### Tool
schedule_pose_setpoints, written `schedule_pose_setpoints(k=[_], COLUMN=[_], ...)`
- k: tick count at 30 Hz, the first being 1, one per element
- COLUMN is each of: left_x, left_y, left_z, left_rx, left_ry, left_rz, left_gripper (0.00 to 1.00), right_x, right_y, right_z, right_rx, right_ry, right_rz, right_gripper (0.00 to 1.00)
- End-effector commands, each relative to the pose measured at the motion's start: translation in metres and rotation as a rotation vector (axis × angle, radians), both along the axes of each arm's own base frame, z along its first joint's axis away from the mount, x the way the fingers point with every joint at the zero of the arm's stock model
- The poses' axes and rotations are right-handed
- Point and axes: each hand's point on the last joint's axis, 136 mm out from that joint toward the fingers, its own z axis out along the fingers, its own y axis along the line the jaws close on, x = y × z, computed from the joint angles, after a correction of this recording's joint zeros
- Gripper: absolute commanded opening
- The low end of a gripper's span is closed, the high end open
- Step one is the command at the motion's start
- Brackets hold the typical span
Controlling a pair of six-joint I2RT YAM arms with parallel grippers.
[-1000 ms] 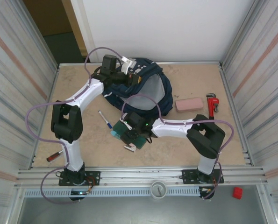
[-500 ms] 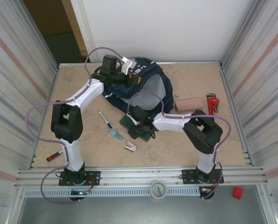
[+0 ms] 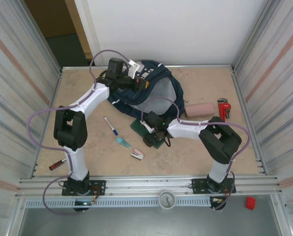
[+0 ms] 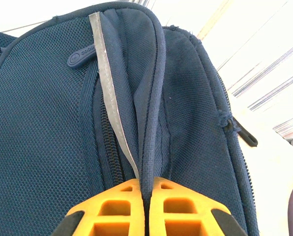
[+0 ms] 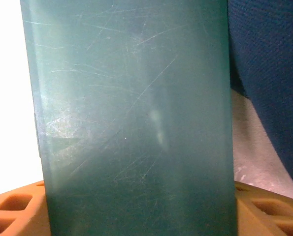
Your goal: Pack the student bag
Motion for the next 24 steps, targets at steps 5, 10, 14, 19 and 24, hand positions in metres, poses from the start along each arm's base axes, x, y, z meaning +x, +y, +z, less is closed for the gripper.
schedule_pose_setpoints(k=[5, 10, 14, 19, 24], left_x=[-0.005, -0.002, -0.004, -0.002, -0.002], left_y=[-0.011, -0.013, -0.019, -0.023, -0.026], left_z=[0.060, 0.073, 0.081, 0.089, 0.110], left_rx=[-0.084, -0.109, -0.151, -0.187, -0.240], left_ry=[-0.113, -0.116, -0.088, -0.038, 0.004], left_rz=[-0.055, -0.060, -0.090, -0.102, -0.133], left_gripper=[0.00, 0.00, 0.00, 0.00, 0.00], right_x=[-0.035, -0.047, -0.009, 0.064, 0.111], right_y=[-0.018, -0.032, -0.059, -0.090, -0.077], right_z=[0.044, 0.104, 0.140, 0.141, 0.134], right_rx=[0.099, 0.325, 0.455, 0.369, 0.273], right_ry=[-0.016, -0.021, -0.061, -0.086, -0.133], right_rz=[0.033, 0.016, -0.128, -0.328, -0.263], right_gripper=[0.34, 0.30, 0.31, 0.29, 0.31])
